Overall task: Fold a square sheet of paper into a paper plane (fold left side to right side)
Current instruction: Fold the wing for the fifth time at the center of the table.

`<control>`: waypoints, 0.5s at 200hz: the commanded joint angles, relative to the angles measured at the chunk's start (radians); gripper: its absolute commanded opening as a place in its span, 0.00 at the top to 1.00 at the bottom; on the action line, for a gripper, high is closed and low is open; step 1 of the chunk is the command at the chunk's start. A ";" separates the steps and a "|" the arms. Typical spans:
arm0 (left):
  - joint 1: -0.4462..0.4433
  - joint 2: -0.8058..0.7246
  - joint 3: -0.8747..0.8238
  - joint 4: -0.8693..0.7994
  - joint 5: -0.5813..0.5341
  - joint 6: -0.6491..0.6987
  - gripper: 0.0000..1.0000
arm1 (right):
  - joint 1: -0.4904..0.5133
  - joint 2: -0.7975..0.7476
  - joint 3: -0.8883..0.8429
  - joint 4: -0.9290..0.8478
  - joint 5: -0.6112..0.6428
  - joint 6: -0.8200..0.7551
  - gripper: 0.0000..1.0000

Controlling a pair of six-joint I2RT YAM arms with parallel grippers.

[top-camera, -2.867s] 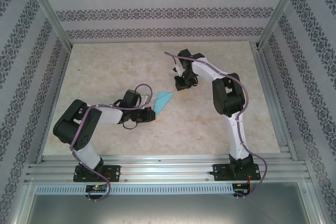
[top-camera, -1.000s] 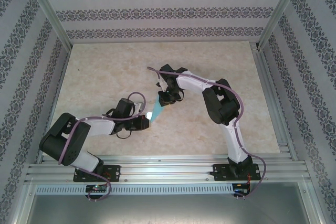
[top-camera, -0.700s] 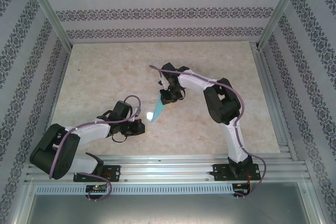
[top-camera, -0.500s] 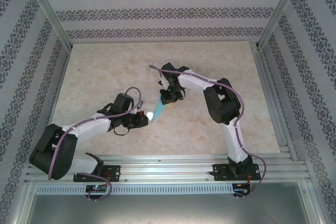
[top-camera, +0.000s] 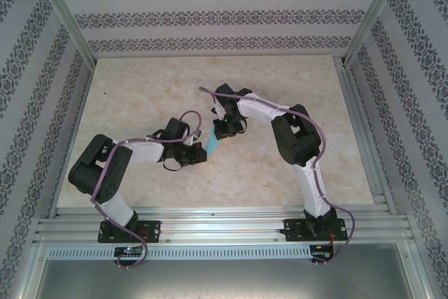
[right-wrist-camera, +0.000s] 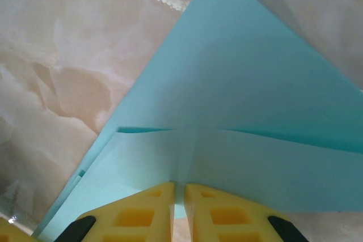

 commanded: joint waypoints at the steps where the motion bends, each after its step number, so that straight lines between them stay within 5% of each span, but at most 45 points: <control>1: -0.008 0.028 0.001 -0.023 -0.046 0.046 0.99 | -0.020 0.023 -0.018 -0.011 0.053 0.000 0.84; 100: -0.017 0.055 -0.045 -0.038 -0.094 0.063 1.00 | 0.022 -0.118 -0.034 -0.028 -0.119 0.006 0.83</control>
